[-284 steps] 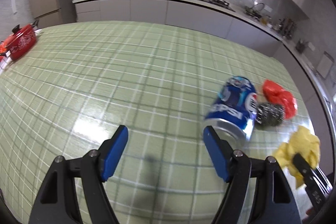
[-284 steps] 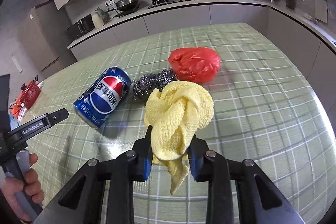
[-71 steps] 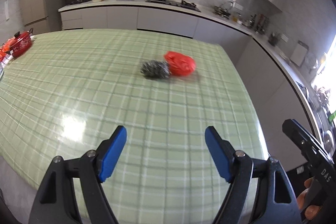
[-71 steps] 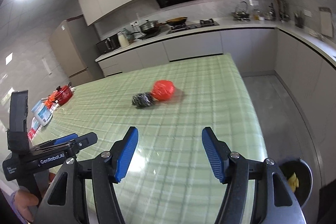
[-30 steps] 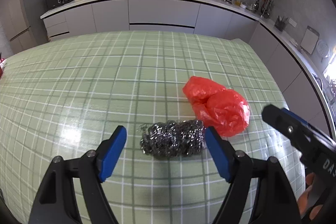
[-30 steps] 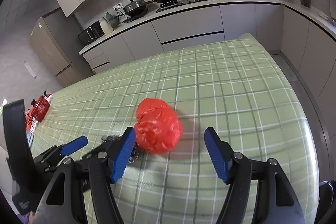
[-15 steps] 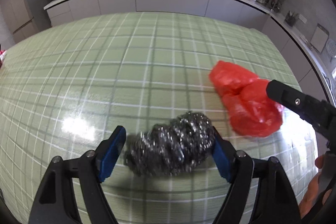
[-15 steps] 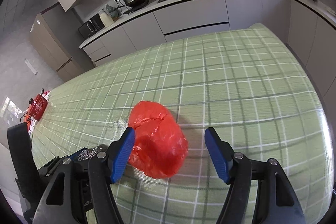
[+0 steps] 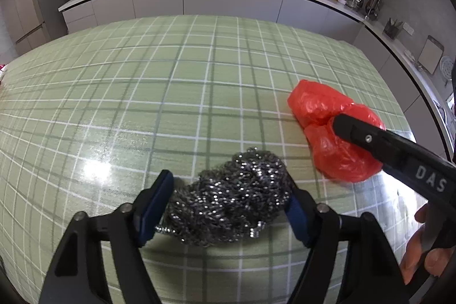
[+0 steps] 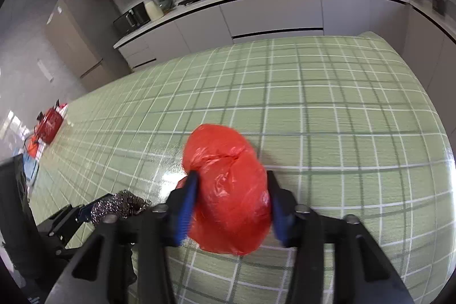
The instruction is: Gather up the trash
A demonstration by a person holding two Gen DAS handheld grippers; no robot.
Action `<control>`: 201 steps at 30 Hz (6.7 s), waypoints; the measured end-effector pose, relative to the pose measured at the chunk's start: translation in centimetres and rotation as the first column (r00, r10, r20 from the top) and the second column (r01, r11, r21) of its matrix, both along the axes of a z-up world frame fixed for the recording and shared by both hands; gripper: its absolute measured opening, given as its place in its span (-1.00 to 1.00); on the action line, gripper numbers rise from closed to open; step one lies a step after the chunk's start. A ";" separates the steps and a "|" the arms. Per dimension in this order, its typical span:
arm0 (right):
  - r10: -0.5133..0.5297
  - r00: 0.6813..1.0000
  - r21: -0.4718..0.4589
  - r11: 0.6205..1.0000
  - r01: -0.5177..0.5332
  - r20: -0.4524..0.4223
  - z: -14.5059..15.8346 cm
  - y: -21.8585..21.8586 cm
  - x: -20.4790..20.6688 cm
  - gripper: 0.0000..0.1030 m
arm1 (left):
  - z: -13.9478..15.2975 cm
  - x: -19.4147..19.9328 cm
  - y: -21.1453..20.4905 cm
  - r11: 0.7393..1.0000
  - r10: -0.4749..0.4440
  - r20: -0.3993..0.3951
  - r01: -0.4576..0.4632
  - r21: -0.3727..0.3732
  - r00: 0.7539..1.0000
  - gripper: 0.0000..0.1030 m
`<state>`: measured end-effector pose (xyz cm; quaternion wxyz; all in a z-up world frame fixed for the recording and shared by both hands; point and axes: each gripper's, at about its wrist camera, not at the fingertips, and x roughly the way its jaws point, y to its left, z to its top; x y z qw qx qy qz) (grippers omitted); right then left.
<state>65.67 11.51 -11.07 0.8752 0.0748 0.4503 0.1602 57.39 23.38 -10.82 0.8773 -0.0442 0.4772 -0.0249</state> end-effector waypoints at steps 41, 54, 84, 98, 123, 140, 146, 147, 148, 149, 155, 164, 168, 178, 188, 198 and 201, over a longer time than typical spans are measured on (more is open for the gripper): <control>0.013 1.000 0.043 0.999 -0.013 0.010 2.7 -5.7 -14.1 -0.34 | 4.0 -13.7 2.6 0.999 0.032 0.055 -0.032 0.008 0.998 0.12; 0.104 0.994 0.064 0.992 -0.106 0.035 3.8 -7.7 -21.7 -0.34 | 5.5 -19.7 -2.3 0.997 0.082 0.072 -0.083 0.006 0.994 0.12; -0.190 0.979 0.078 0.980 0.185 0.069 5.8 -22.2 -40.0 -0.34 | 7.9 -28.1 -16.4 0.988 -0.141 0.176 0.150 -0.039 0.974 0.12; -0.150 0.987 0.075 0.987 0.145 0.060 4.8 -40.9 -41.2 -0.34 | 7.1 -29.4 -29.9 0.995 -0.068 0.186 0.080 -0.056 0.980 0.12; -0.298 0.953 0.015 0.954 0.299 -0.060 -3.2 -51.9 -40.0 -0.34 | -2.8 -28.8 -43.0 0.975 -0.220 -0.032 0.219 -0.015 0.975 0.12; -0.168 0.982 -0.036 0.986 0.166 -0.085 -9.8 -51.4 -31.0 0.19 | -10.2 -27.5 -44.9 0.990 -0.139 -0.177 0.140 -0.009 0.974 0.33; -0.207 0.977 -0.015 0.978 0.207 -0.049 -10.4 -53.2 -30.6 0.29 | -11.7 -26.3 -46.1 0.992 -0.127 -0.208 0.128 -0.007 0.970 0.49; -0.221 0.975 -0.012 0.975 0.221 -0.022 -9.8 -53.6 -30.9 0.28 | -11.2 -26.5 -45.9 0.993 -0.117 -0.187 0.118 -0.004 0.975 0.49; -0.230 0.973 -0.018 0.973 0.230 -0.001 -9.2 -53.9 -31.2 0.28 | -10.6 -26.5 -45.7 0.994 -0.108 -0.166 0.110 -0.001 0.980 0.49; -0.232 0.973 -0.020 0.973 0.232 0.003 -8.7 -54.3 -31.6 0.28 | -10.1 -26.6 -45.6 0.994 -0.107 -0.155 0.108 0.000 0.982 0.49; -0.233 0.972 -0.006 0.972 0.233 -0.038 -7.4 -55.3 -32.6 0.28 | -6.3 -27.9 -45.7 0.992 -0.121 -0.108 0.125 0.026 0.987 0.49; -0.207 0.973 0.009 0.978 0.209 -0.107 -5.9 -53.9 -37.0 0.28 | -0.5 -30.7 -43.7 0.992 -0.119 -0.039 0.120 0.027 0.992 0.49; -0.215 0.967 0.023 0.975 0.220 -0.135 -4.7 -52.6 -40.7 0.28 | 2.6 -33.8 -41.8 0.992 -0.123 0.020 0.122 0.030 0.992 0.49; -0.227 0.973 0.011 0.974 0.228 -0.051 0.1 -44.1 -56.5 0.29 | 7.3 -46.8 -33.0 0.994 -0.108 0.151 0.103 0.042 0.983 0.58; -0.223 0.949 -0.049 0.970 0.239 0.224 10.5 -34.9 -71.6 0.54 | 12.0 -57.0 -25.6 0.997 -0.037 0.306 0.013 0.080 0.951 0.70; -0.192 0.924 -0.065 0.972 0.225 0.330 15.6 -33.0 -77.1 0.77 | 13.8 -60.9 -25.1 0.997 0.021 0.373 -0.047 0.060 0.928 0.84; -0.196 0.922 -0.086 0.968 0.237 0.335 16.0 -33.8 -77.5 0.77 | 13.8 -61.8 -25.9 0.997 0.047 0.375 -0.069 0.045 0.926 0.84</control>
